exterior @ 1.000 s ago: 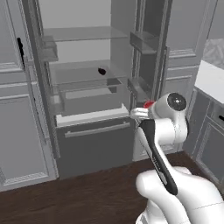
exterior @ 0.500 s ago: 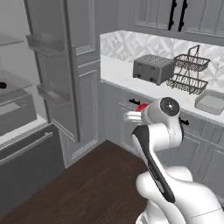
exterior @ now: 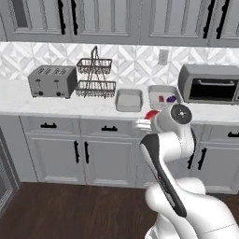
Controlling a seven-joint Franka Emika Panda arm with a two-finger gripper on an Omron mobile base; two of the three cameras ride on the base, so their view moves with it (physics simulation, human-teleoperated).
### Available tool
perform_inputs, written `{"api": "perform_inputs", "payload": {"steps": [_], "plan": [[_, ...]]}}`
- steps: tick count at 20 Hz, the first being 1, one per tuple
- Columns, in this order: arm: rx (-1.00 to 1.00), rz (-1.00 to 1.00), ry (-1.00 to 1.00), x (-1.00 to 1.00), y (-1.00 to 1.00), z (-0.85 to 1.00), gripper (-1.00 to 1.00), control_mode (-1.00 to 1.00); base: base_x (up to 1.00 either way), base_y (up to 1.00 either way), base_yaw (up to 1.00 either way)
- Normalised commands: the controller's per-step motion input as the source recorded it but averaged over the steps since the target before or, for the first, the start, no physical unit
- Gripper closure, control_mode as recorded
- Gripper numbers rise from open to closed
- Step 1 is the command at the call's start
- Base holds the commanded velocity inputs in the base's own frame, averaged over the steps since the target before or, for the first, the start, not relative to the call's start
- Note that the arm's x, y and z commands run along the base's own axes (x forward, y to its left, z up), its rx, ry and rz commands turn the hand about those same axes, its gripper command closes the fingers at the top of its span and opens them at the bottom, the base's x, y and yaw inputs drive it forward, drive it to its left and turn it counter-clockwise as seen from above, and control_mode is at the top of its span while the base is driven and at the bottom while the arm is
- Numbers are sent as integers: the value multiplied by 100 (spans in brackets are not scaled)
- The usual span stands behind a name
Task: Place one eggplant and one steak in each tupperware on the nearby counter, to pack two identical lunches.
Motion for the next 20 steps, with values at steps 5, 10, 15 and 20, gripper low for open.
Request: {"api": "perform_inputs", "payload": {"steps": [5,10,15,20], "plan": [[0,0,0,0,0,0,100,100,87,49,-25],[0,0,0,0,0,0,100,100,88,53,-9],[0,0,0,0,0,0,100,100,91,-1,-34],[0,0,0,0,0,0,100,100,58,12,-25]]}}
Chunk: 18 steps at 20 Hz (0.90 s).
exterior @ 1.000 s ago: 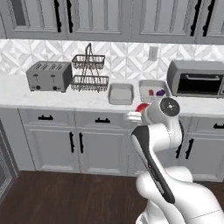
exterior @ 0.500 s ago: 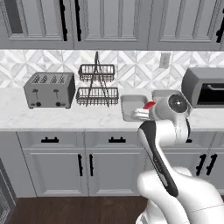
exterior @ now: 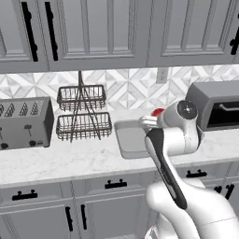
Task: Place one eggplant and one steak in each tupperware on the nearby counter, to pack two identical lunches.
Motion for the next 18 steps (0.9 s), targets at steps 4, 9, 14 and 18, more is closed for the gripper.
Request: {"api": "perform_inputs", "payload": {"steps": [4,9,14,18], "plan": [[-2,-3,8,32,16,-29,100,-100,25,13,-4],[-4,-5,27,87,26,-88,100,-100,0,0,0],[0,-3,6,92,11,-63,100,-100,0,0,0],[0,-1,0,96,7,-61,100,-100,0,0,0]]}}
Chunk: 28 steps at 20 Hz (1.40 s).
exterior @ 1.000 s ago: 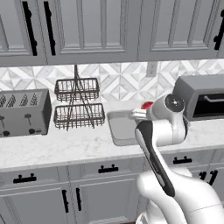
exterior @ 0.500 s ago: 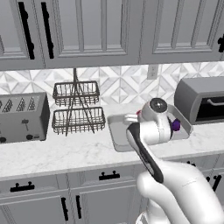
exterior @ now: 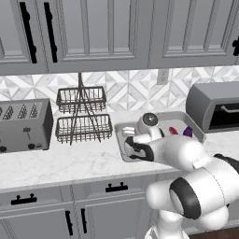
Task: Place one eggplant and one steak in each tupperware on the nearby counter, to pack two identical lunches.
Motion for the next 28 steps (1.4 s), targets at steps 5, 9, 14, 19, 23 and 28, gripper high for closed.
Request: {"api": "perform_inputs", "payload": {"steps": [5,9,14,19,23,28], "plan": [[0,0,0,75,1,-44,-100,-100,0,0,0],[0,0,5,14,0,5,-100,-100,0,0,0],[0,0,5,-2,5,62,-100,-100,0,0,0],[-1,0,0,-5,22,100,-100,-100,0,0,0],[-1,1,2,-56,4,100,-100,-100,0,0,0],[0,0,4,-100,-24,96,-100,-100,0,0,0]]}}
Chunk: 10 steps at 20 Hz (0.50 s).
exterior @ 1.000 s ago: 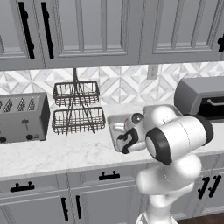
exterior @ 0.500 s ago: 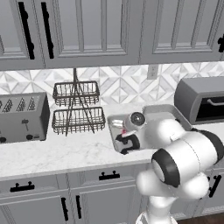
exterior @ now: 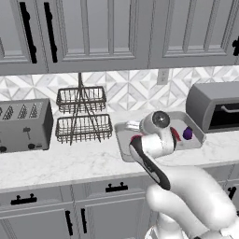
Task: Place one eggplant and one steak in each tupperware on the nearby counter, to pack two identical lunches.
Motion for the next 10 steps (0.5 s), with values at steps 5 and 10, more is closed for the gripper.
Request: {"api": "perform_inputs", "payload": {"steps": [5,10], "plan": [[0,3,7,-100,-58,40,-100,-100,0,0,0],[0,1,-7,-80,-22,0,-100,100,-20,-9,0]]}}
